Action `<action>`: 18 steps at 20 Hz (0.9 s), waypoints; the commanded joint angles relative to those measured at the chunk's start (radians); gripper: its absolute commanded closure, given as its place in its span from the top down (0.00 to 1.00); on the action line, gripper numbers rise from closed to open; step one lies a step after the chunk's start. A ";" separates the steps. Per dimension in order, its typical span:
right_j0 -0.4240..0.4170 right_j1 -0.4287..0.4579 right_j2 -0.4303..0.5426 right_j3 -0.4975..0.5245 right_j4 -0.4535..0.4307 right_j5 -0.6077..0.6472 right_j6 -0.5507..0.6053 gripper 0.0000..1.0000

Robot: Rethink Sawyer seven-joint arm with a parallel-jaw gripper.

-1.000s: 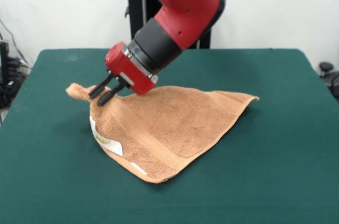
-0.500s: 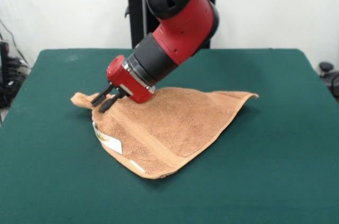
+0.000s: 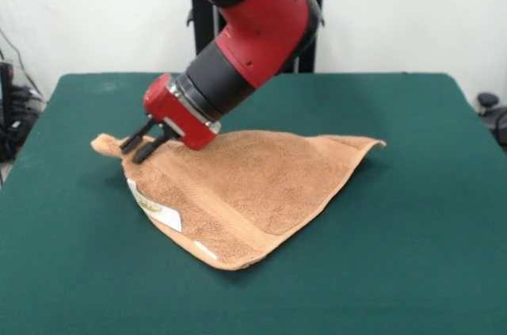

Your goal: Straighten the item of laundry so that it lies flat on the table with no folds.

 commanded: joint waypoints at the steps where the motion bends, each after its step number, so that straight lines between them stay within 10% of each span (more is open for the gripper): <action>1: -0.100 -0.061 0.213 -0.065 0.046 0.078 -0.012 1.00; 9: -0.200 -0.403 0.390 0.028 0.014 0.401 -0.377 1.00; 18: -0.338 -0.593 0.627 0.110 0.033 0.469 -0.460 1.00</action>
